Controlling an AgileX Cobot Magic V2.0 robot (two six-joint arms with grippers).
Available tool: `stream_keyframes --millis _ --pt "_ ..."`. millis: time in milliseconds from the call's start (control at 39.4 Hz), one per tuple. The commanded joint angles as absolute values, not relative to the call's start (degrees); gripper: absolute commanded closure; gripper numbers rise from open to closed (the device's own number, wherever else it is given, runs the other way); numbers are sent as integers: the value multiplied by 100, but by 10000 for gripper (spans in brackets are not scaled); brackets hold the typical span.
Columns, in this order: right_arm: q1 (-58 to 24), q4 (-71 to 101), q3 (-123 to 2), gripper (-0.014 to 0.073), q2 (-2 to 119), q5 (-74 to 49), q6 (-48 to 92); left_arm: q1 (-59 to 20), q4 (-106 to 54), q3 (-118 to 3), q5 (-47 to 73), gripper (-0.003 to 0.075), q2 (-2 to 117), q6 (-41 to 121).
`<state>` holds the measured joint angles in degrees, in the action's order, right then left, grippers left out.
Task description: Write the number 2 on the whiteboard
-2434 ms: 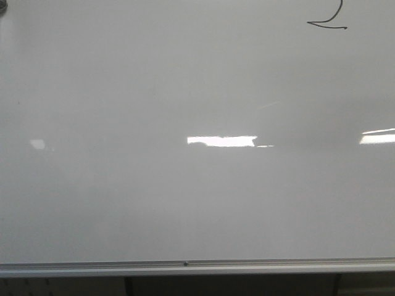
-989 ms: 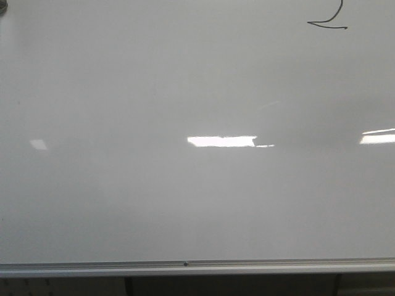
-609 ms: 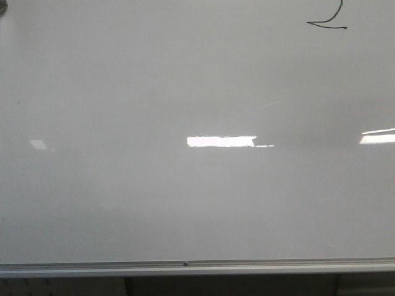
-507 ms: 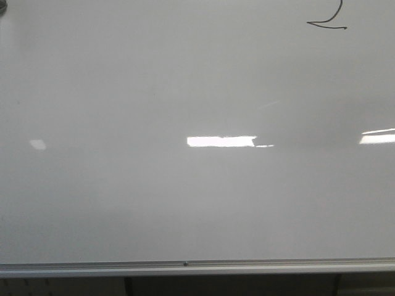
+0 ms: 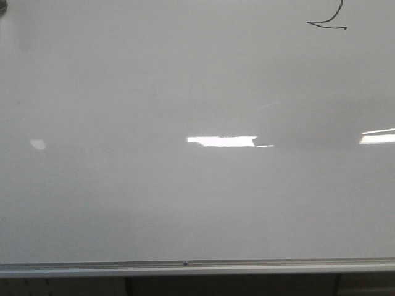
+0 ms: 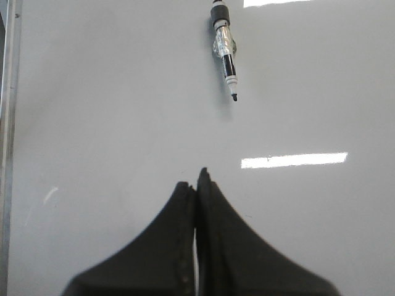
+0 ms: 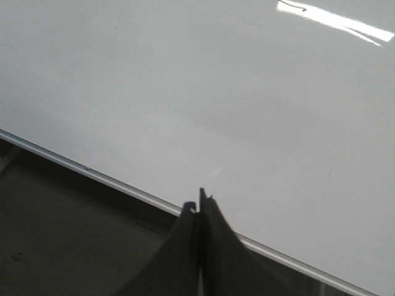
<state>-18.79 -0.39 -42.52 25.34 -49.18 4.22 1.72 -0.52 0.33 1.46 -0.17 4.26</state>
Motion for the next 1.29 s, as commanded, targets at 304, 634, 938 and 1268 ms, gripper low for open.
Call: stream_keyframes --millis 304,634,938,1268 --pt "-1834 -110 -4389 662 2566 -4573 432 184 -56 157 -382 740 -137 354" --pt "-1396 -111 -3417 662 1633 -3352 432 184 -56 157 -382 740 -137 354" --pt "-626 -111 -1166 662 188 -527 432 184 -56 157 -382 740 -137 354" --pt "-165 -111 21 662 -147 723 432 184 -56 157 -382 740 -124 354"
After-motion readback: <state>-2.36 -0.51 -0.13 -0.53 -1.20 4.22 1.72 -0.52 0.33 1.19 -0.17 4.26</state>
